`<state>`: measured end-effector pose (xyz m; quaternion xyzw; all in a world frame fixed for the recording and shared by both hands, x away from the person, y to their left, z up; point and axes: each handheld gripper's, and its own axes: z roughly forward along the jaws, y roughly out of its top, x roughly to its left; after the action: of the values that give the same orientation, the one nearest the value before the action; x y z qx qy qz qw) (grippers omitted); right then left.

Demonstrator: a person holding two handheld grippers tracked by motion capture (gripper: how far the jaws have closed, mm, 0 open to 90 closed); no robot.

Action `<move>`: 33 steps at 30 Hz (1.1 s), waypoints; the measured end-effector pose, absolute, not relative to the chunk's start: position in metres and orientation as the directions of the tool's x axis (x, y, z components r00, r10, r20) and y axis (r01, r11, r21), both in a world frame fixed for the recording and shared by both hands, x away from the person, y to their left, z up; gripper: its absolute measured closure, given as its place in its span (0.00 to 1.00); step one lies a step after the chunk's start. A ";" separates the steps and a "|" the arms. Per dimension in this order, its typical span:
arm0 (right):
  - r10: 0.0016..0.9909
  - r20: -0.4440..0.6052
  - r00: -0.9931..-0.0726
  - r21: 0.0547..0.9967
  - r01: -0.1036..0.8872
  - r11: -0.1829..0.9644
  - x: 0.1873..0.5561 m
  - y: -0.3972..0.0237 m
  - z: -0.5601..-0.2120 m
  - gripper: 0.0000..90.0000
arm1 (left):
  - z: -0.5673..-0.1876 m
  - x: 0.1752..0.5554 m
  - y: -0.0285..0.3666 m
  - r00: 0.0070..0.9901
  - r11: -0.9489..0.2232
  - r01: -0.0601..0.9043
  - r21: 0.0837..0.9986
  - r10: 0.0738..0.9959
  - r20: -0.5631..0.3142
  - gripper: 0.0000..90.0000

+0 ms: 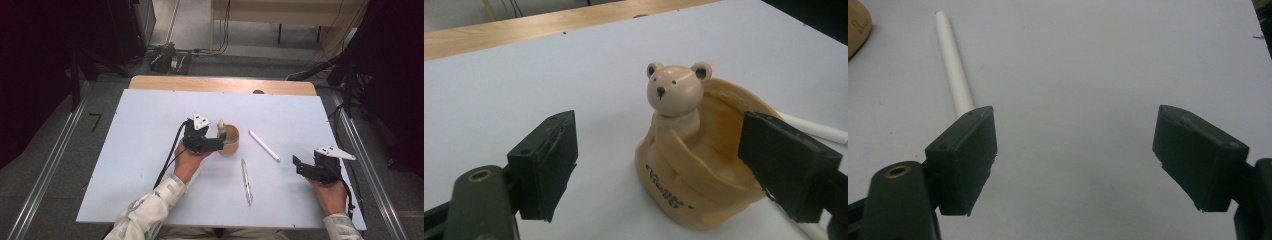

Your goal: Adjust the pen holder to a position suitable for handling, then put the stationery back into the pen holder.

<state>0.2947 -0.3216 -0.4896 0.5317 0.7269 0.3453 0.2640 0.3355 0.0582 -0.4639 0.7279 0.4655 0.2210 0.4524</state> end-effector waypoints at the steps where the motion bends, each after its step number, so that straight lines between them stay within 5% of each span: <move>1: 0.955 -0.018 -0.295 0.782 0.592 0.197 0.294 -0.322 -0.490 0.18 | -0.464 0.334 0.061 0.468 -0.155 0.477 0.865 0.878 -0.101 0.17; 33: 0.951 -0.024 -0.308 0.786 0.582 0.208 0.292 -0.319 -0.489 0.18 | -0.463 0.293 0.140 0.337 -0.069 0.481 0.874 0.935 -0.111 0.10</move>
<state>0.2917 -0.3191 -0.4887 0.5247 0.7304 0.3472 0.2658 0.2925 0.1398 -0.4627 0.6855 0.5166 0.2545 0.4455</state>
